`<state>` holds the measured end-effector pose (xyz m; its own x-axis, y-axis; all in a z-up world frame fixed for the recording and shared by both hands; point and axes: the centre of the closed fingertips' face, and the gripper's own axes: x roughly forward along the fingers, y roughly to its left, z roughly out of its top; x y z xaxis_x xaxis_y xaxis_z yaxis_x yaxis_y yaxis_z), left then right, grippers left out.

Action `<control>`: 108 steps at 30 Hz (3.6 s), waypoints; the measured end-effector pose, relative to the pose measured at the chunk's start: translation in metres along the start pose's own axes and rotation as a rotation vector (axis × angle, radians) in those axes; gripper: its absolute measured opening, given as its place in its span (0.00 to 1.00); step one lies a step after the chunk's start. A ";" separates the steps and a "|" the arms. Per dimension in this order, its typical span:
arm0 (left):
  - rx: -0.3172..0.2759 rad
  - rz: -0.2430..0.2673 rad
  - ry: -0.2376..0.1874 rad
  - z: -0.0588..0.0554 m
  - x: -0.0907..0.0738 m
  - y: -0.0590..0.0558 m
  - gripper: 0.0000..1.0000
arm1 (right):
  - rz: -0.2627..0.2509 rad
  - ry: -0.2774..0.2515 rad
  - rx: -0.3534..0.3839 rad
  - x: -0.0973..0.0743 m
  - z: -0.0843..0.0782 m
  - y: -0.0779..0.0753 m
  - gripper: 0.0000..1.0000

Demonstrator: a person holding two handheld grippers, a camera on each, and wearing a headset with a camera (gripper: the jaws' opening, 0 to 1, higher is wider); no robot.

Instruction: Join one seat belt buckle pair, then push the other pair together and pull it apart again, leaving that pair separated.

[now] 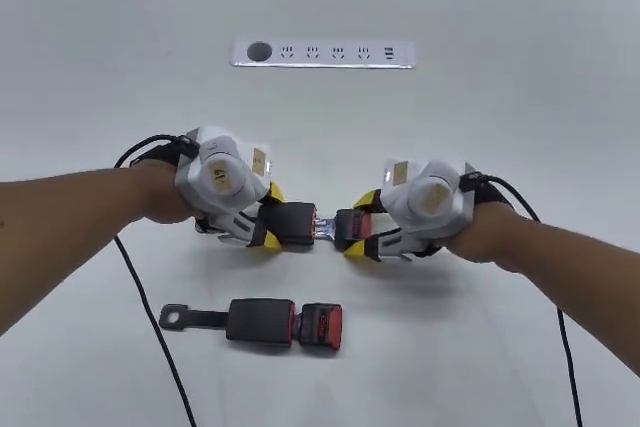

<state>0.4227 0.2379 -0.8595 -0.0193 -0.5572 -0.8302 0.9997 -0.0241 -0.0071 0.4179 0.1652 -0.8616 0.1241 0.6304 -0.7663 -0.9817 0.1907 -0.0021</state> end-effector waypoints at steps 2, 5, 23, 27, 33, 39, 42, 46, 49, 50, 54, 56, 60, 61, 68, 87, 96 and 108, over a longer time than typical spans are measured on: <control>0.001 0.000 -0.002 0.000 0.000 0.000 0.34 | -0.001 0.004 0.003 -0.003 -0.004 0.000 0.35; 0.000 0.000 -0.002 0.000 0.000 0.000 0.34 | -0.004 0.003 0.009 -0.008 -0.009 0.000 0.35; -0.017 0.006 -0.012 0.004 -0.002 -0.004 0.34 | -0.011 0.003 0.028 -0.030 -0.036 -0.003 0.36; -0.016 0.005 -0.011 0.005 -0.003 -0.005 0.34 | -0.012 0.010 0.033 -0.033 -0.042 -0.005 0.36; -0.018 0.005 -0.011 0.005 -0.004 -0.005 0.34 | -0.020 0.015 0.046 -0.039 -0.050 -0.006 0.36; -0.018 0.005 -0.013 0.005 -0.005 -0.005 0.34 | -0.026 0.021 0.059 -0.045 -0.057 -0.007 0.36; -0.019 0.006 -0.013 0.005 -0.005 -0.005 0.34 | -0.026 0.023 0.059 -0.049 -0.061 -0.008 0.36; -0.021 0.006 -0.013 0.005 -0.005 -0.005 0.34 | -0.031 0.023 0.063 -0.054 -0.065 -0.008 0.36; -0.021 0.006 -0.012 0.005 -0.005 -0.005 0.34 | -0.032 0.028 0.067 -0.056 -0.067 -0.009 0.36; -0.021 0.007 -0.011 0.005 -0.005 -0.005 0.34 | -0.033 0.027 0.066 -0.058 -0.068 -0.008 0.36; -0.021 0.007 -0.010 0.004 -0.004 -0.004 0.34 | -0.035 0.027 0.067 -0.063 -0.072 -0.008 0.36; -0.020 0.006 -0.009 0.004 -0.004 -0.004 0.34 | -0.036 0.027 0.067 -0.065 -0.074 -0.008 0.36; -0.020 0.006 -0.008 0.004 -0.004 -0.004 0.34 | -0.040 0.032 0.070 -0.068 -0.080 -0.007 0.36; -0.019 0.006 -0.008 0.004 -0.004 -0.004 0.34 | -0.039 0.033 0.068 -0.069 -0.080 -0.007 0.36; -0.019 0.006 -0.006 0.004 -0.003 -0.004 0.34 | -0.047 0.040 0.076 -0.075 -0.089 -0.008 0.36; -0.014 0.001 0.007 0.000 -0.001 -0.001 0.34 | -0.055 0.042 0.087 -0.095 -0.106 -0.002 0.37; -0.013 -0.001 0.007 -0.001 -0.001 -0.001 0.34 | -0.057 0.049 0.092 -0.104 -0.111 -0.001 0.37; -0.014 -0.001 0.006 -0.001 -0.001 -0.001 0.34 | -0.046 0.062 0.084 -0.109 -0.115 -0.003 0.37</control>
<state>0.4215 0.2391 -0.8587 -0.0207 -0.5523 -0.8334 0.9998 -0.0130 -0.0163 0.3907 0.0096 -0.8524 0.1569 0.5725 -0.8048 -0.9593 0.2821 0.0136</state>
